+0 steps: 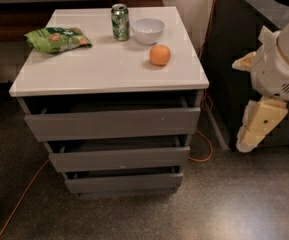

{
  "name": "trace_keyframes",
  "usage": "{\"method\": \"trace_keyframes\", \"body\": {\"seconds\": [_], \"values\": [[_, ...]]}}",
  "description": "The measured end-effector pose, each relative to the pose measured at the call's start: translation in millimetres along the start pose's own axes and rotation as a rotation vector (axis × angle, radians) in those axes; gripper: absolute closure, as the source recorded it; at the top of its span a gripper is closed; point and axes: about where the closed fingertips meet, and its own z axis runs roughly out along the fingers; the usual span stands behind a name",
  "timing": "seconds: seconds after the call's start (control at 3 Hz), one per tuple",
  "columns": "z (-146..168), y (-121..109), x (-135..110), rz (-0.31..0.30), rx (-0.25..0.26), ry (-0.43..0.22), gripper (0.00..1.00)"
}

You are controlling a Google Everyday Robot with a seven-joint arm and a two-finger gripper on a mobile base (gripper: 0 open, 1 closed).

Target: Place orange into middle drawer

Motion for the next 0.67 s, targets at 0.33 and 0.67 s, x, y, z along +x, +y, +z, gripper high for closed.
{"method": "trace_keyframes", "body": {"seconds": [0.33, 0.67], "values": [[72.8, 25.1, -0.6, -0.040, -0.016, -0.063, 0.00], [138.2, 46.7, -4.1, -0.083, -0.026, -0.070, 0.00]]}}
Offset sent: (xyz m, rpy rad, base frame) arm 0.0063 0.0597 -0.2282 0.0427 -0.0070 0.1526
